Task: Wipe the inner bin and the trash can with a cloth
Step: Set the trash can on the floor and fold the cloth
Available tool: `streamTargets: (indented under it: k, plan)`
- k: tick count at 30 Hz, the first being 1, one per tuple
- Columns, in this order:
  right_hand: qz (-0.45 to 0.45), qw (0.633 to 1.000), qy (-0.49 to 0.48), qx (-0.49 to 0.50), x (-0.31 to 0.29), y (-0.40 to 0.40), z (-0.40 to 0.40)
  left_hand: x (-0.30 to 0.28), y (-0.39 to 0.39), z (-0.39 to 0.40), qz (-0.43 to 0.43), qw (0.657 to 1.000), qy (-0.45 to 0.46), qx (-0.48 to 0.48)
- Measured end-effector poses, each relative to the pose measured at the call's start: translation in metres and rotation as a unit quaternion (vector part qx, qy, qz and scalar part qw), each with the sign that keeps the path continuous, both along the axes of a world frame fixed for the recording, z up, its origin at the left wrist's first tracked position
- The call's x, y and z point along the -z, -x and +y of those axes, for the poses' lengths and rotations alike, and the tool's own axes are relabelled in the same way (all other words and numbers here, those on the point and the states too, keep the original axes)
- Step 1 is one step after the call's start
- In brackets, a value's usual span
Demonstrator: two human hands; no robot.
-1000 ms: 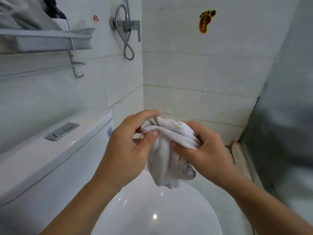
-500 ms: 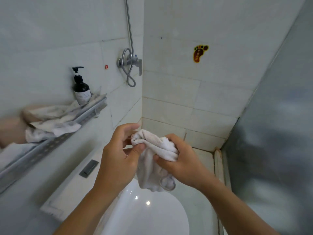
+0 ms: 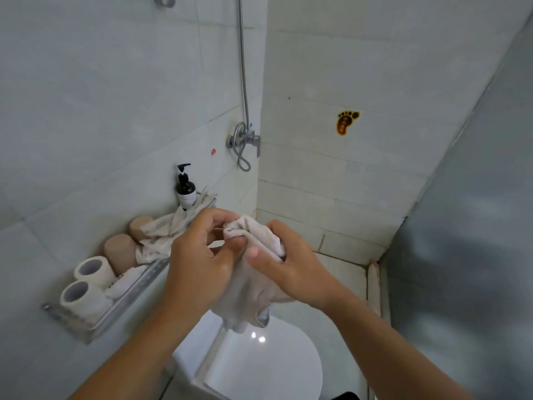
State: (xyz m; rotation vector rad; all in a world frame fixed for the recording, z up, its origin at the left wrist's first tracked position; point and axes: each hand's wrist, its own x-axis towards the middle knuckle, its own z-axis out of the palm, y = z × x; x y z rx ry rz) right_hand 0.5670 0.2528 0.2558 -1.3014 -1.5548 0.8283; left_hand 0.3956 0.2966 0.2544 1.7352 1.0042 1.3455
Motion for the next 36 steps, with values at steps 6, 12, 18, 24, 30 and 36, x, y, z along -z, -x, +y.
streamTargets:
  k: [6, 12, 18, 24, 30, 36]
  plan:
    - [0.108, 0.993, -0.007, -0.051, -0.015, 0.024, 0.001, -0.018, 0.023, -0.026, -0.027, 0.998, -0.014, -0.050]
    - [0.074, 0.979, 0.000, -0.188, -0.019, 0.046, 0.001, -0.019, 0.054, -0.062, -0.078, 0.988, 0.013, -0.134]
    - [0.009, 0.963, 0.029, -0.267, -0.012, 0.094, -0.012, -0.009, 0.098, -0.114, -0.114, 0.967, 0.045, -0.222]
    - [0.034, 0.954, 0.006, -0.296, 0.001, 0.157, -0.042, 0.002, 0.146, -0.163, 0.072, 0.919, 0.054, -0.384]
    - [0.074, 0.941, -0.024, -0.329, 0.010, 0.225, -0.069, 0.013, 0.194, -0.218, 0.031, 0.957, 0.079, -0.276]
    - [0.050, 0.918, -0.014, -0.393, 0.016, 0.297, -0.085, 0.035, 0.280, -0.262, 0.133, 0.947, 0.057, -0.287]
